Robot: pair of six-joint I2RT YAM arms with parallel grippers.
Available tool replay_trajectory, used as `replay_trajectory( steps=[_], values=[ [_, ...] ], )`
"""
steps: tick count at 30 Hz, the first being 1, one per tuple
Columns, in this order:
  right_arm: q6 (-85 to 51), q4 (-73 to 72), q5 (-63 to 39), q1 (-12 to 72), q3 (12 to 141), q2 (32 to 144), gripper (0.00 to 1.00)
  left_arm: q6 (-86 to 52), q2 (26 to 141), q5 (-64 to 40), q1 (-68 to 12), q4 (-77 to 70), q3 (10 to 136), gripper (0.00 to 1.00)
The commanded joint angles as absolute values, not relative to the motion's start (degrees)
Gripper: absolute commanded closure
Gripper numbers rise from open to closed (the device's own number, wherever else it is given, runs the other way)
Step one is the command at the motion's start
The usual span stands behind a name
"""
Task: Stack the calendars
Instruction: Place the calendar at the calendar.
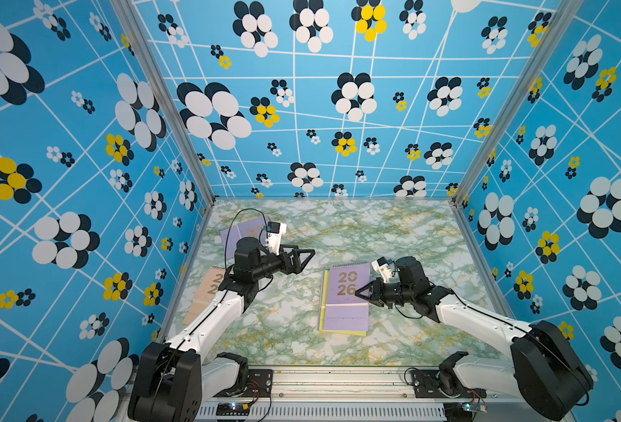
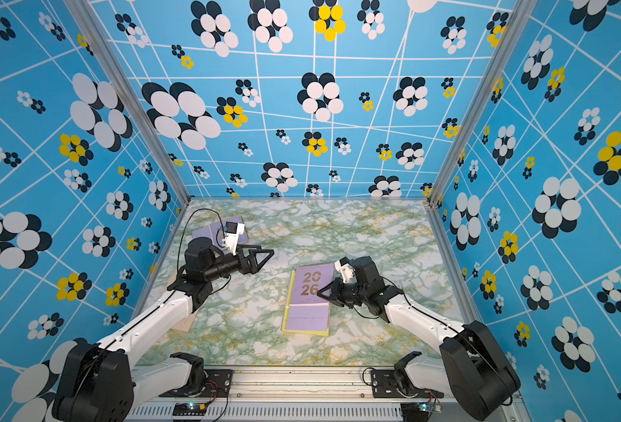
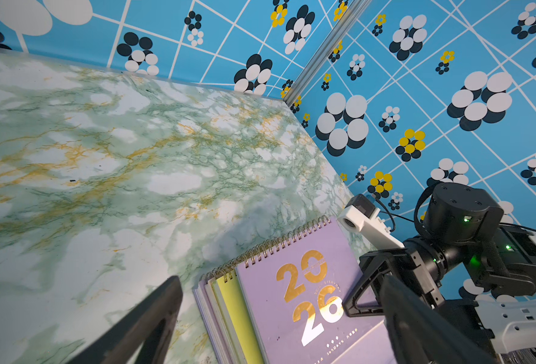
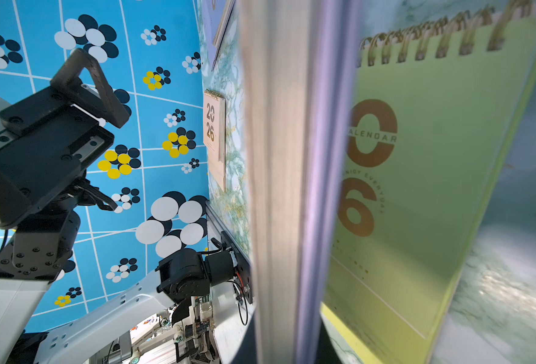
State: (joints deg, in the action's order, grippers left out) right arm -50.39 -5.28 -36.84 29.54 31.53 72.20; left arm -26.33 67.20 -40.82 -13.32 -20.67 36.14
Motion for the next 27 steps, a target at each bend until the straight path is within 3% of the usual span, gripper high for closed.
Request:
replay_trajectory(
  steps=[1, 24, 27],
  values=[
    [-49.66, -8.76, -39.02, 29.44, 31.46, 72.94, 1.00, -25.24, 67.73, -40.74, -13.77, -20.43, 37.50, 0.00],
    [-47.75, -4.52, -35.89, 29.94, 31.87, 74.12, 1.00, -24.75, 68.08, -40.71, -14.07, -19.72, 37.83, 0.00],
    [-46.96, -2.83, -35.12, 29.90, 32.17, 73.81, 0.95, -24.75, 68.17, -40.78, -14.08, -19.77, 37.79, 0.00]
  ],
)
